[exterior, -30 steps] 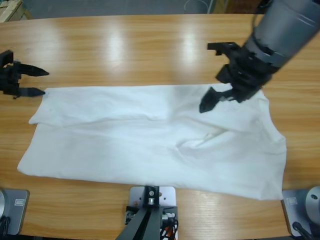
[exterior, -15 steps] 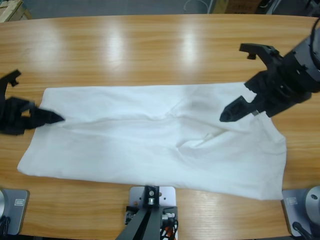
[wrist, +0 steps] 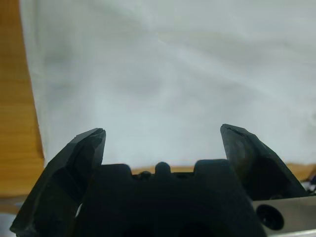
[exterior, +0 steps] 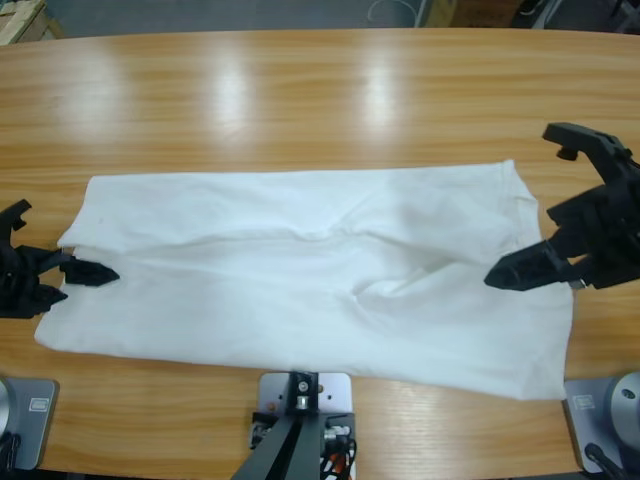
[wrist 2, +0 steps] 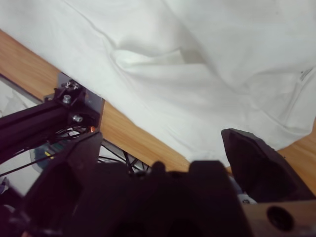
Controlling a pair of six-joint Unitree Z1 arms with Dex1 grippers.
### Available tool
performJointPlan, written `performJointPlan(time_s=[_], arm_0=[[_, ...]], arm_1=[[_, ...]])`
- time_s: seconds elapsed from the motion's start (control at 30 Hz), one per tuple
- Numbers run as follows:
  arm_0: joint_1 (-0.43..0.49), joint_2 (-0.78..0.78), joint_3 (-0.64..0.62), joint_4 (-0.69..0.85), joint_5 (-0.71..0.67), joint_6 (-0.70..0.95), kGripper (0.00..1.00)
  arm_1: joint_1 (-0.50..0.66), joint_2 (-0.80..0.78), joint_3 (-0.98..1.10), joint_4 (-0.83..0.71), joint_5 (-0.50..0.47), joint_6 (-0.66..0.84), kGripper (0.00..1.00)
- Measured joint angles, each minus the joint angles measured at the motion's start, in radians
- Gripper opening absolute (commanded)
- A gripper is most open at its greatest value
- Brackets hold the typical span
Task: Fold clothes
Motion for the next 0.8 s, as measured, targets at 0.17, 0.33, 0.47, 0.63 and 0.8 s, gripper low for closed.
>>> performJointPlan(time_s=[0.17, 0.33, 0.47, 0.63, 0.8], arm_0=[[0.076, 0.026, 0.003, -0.084, 0.028, -0.007, 0.912], [0.147, 0.099, 0.003, -0.15, 0.038, 0.007, 0.913], [0.168, 0.162, 0.003, -0.161, 0.039, 0.011, 0.912], [0.219, 0.184, 0.002, -0.163, 0.04, 0.012, 0.911], [0.261, 0.184, -0.029, -0.158, 0.04, 0.044, 0.91]], arm_1=[[0.0, -0.036, 0.014, 0.0, 0.002, 0.015, 0.994], [0.0, -0.04, 0.016, 0.0, 0.003, 0.019, 0.996], [0.0, -0.04, 0.016, 0.0, 0.003, 0.021, 0.995], [0.0, -0.04, 0.016, 0.0, 0.003, 0.025, 0.996], [0.0, -0.04, 0.018, 0.0, 0.003, 0.029, 0.996]])
